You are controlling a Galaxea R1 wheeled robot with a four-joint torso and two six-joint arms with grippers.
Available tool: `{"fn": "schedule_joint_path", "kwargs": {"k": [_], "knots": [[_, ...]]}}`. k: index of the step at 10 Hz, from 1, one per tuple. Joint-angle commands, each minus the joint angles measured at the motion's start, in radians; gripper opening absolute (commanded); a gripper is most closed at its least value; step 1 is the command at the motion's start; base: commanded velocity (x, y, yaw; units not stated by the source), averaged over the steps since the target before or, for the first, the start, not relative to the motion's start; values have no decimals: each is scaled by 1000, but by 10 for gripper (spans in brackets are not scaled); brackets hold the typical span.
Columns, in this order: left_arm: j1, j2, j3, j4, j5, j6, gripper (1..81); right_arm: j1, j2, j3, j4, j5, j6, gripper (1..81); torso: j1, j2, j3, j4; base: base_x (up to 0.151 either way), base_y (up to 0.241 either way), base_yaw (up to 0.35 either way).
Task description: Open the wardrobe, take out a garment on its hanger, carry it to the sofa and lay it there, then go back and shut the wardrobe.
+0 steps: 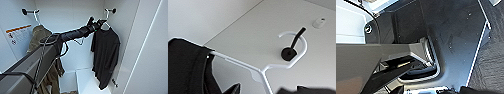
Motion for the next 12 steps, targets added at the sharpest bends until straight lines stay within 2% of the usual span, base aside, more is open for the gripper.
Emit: {"fn": "schedule_joint_path", "kwargs": {"k": [1,5,8,11,12], "knots": [[-207,53,122,11,-12,-2,811,25,11,10,-1,-49,-3,811,0,0,0,0,0,0,0],[-205,53,162,9,-17,-3,811,23,11,9,-1,-41,-3,811,0,0,0,0,0,0,0],[-216,53,187,20,-69,-4,811,23,11,9,-3,-40,-3,811,0,0,0,0,0,0,0],[-225,53,231,31,-78,-3,811,23,11,10,-3,-40,-3,811,0,0,0,0,0,0,0],[-227,53,245,35,-80,-3,10,23,11,10,-3,-40,-3,811,0,0,0,0,0,0,0]]}}
